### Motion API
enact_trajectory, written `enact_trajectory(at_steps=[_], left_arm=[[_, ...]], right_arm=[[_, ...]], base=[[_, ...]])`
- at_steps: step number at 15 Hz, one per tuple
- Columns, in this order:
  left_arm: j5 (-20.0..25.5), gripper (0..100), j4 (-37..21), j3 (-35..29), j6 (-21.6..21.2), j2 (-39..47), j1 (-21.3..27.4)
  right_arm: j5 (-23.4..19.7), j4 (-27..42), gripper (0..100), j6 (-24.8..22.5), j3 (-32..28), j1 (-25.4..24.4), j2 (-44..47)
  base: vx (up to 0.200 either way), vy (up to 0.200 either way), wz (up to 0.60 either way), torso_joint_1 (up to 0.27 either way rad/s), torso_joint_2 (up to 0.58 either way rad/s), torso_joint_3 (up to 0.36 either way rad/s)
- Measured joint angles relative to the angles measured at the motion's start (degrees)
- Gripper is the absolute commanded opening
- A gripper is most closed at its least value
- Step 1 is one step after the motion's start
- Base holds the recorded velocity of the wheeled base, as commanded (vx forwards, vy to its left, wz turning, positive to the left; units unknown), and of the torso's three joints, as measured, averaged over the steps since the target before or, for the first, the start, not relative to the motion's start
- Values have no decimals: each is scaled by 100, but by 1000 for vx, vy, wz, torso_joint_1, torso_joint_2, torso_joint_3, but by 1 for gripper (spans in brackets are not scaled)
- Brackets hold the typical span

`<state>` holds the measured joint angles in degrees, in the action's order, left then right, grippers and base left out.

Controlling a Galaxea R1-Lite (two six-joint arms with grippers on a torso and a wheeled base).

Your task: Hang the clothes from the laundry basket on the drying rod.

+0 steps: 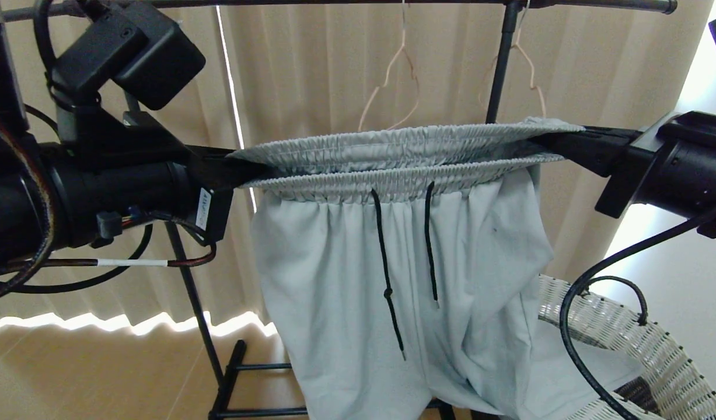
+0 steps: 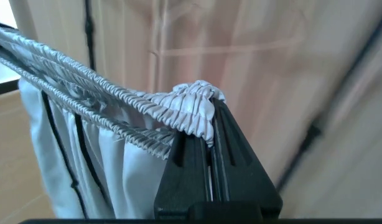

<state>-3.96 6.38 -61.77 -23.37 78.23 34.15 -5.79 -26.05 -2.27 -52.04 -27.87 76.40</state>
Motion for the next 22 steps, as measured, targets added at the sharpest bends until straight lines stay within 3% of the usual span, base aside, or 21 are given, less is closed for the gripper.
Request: enact_trajectory(at_steps=[5, 7, 9, 12, 15, 22], left_arm=[[-16, 0, 1169, 477, -150, 0, 24], [-33, 0, 1179, 579, -180, -1, 2], [-33, 0, 1024, 522, -172, -22, -11], [2, 0, -59, 94, 9, -163, -107], [5, 0, -91, -121, 150, -286, -236], [-11, 0, -158, -151, 167, -660, -544]], right_arm=[[2, -2, 0, 0, -18, 6, 0], [-33, -104, 0, 16, -63, 1, 6], [-66, -279, 0, 17, -132, -16, 39], [-135, -731, 0, 24, -280, -243, 201], [-263, -1068, 0, 44, -380, -463, 375], [-288, -1103, 0, 110, -818, -829, 780]], base=[[0, 0, 0, 0, 0, 0], [0, 0, 0, 0, 0, 0], [0, 0, 0, 0, 0, 0], [0, 0, 0, 0, 0, 0], [0, 0, 0, 0, 0, 0], [0, 0, 0, 0, 0, 0]])
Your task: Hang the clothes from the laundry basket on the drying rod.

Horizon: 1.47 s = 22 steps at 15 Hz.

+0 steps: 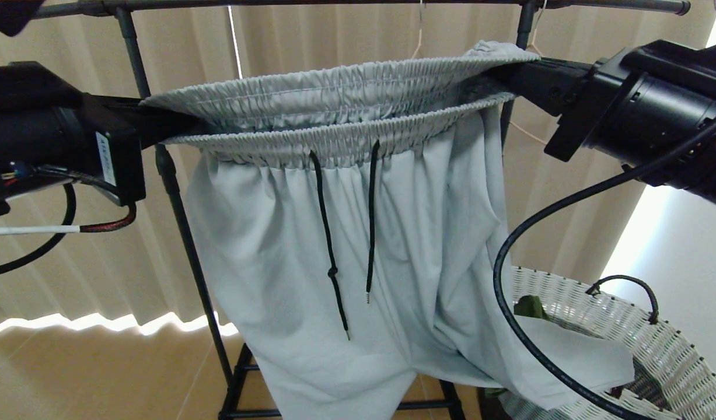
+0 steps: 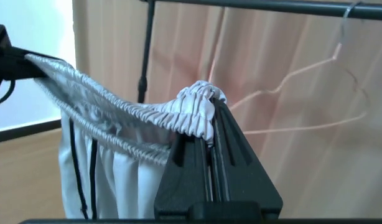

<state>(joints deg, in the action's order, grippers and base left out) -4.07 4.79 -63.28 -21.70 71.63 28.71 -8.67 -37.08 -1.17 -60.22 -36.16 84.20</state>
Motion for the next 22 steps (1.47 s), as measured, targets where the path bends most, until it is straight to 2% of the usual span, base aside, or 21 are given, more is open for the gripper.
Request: enact_trajectory(at_steps=[3, 9, 12, 15, 18, 22], left_arm=[[6, 0, -208, 16, 0, -151, -60], [28, 0, -193, 17, 0, -197, -101], [41, 0, -146, 289, 0, -173, -51], [60, 0, 76, 416, 158, 4, 257], [22, 0, 111, 195, 306, 243, 635], [16, 0, 112, 79, 361, 356, 845]], right_arm=[[5, -9, 0, 6, -317, -171, 227], [13, 2, 0, -9, -516, -215, 317], [60, 17, 0, -30, -328, -144, 288], [68, 55, 0, -52, 118, 304, 72], [66, 33, 0, -55, 491, 714, -179], [68, 27, 0, -49, 647, 808, -374]], base=[[0, 0, 0, 0, 0, 0], [0, 0, 0, 0, 0, 0], [0, 0, 0, 0, 0, 0], [0, 0, 0, 0, 0, 0], [0, 0, 0, 0, 0, 0], [0, 0, 0, 0, 0, 0]])
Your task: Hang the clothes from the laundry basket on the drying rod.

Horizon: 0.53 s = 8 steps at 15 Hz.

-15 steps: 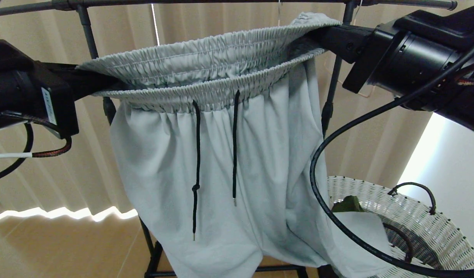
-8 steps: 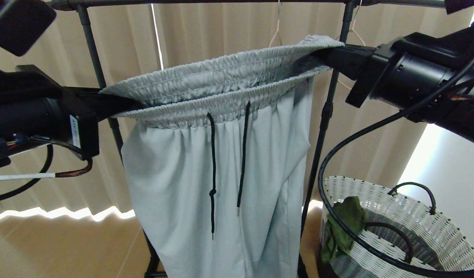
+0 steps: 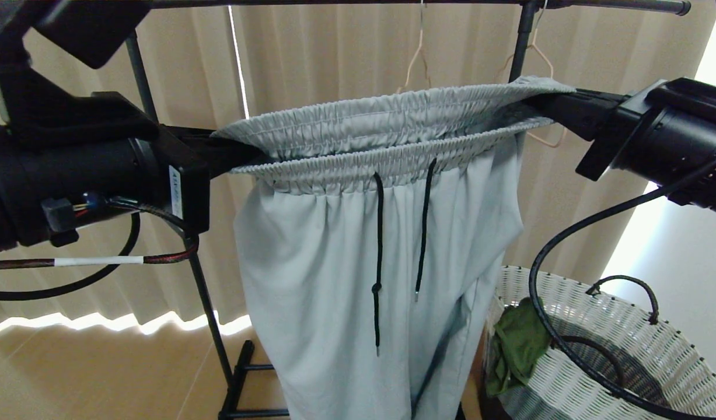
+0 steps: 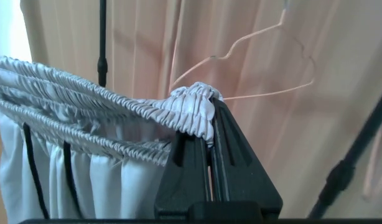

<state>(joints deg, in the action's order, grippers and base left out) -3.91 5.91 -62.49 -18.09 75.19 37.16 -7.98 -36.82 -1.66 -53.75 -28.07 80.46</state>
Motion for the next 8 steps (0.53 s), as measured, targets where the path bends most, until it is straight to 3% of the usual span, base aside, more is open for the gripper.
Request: enact_trajectory(at_steps=[5, 8], left_arm=[[-87, 0, -6, -324, 116, 149, 302], [-566, 0, -28, -361, 160, 297, 336]], right_arm=[[44, 26, 0, -15, 323, 206, -221], [29, 135, 0, -15, 428, 335, -444]], base=[[0, 0, 0, 0, 0, 0], [0, 0, 0, 0, 0, 0]])
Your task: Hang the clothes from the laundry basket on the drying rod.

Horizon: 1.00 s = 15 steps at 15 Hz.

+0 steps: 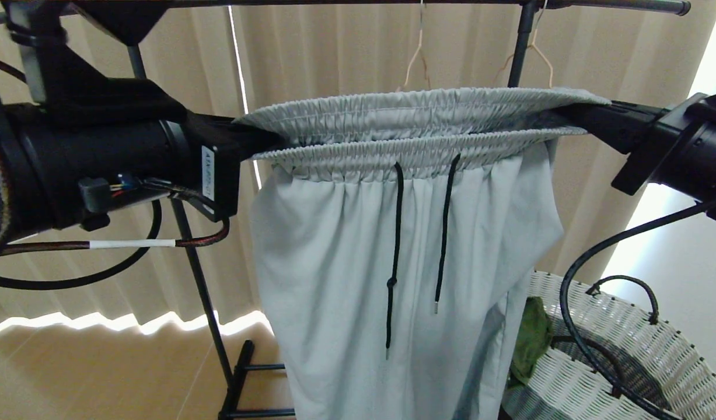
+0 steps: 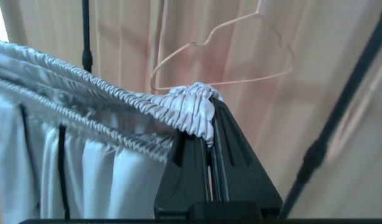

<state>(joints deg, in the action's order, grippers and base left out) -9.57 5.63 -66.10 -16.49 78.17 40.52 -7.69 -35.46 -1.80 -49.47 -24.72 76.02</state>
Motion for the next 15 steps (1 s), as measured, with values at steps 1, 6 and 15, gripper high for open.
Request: enact_trajectory(at_steps=[1, 6, 15], left_arm=[[-173, 0, -2, -38, 71, 83, 32], [-672, 0, 28, -560, 369, 658, 96], [-701, 0, -11, -378, 369, 745, 93]], right_arm=[[-7, 134, 0, 4, 60, 17, -111], [-51, 1172, 0, 24, 160, -160, -828], [-13, 1694, 0, 15, 124, -601, -1268]], base=[[0, 0, 0, 0, 0, 0], [0, 0, 0, 0, 0, 0], [0, 0, 0, 0, 0, 0]])
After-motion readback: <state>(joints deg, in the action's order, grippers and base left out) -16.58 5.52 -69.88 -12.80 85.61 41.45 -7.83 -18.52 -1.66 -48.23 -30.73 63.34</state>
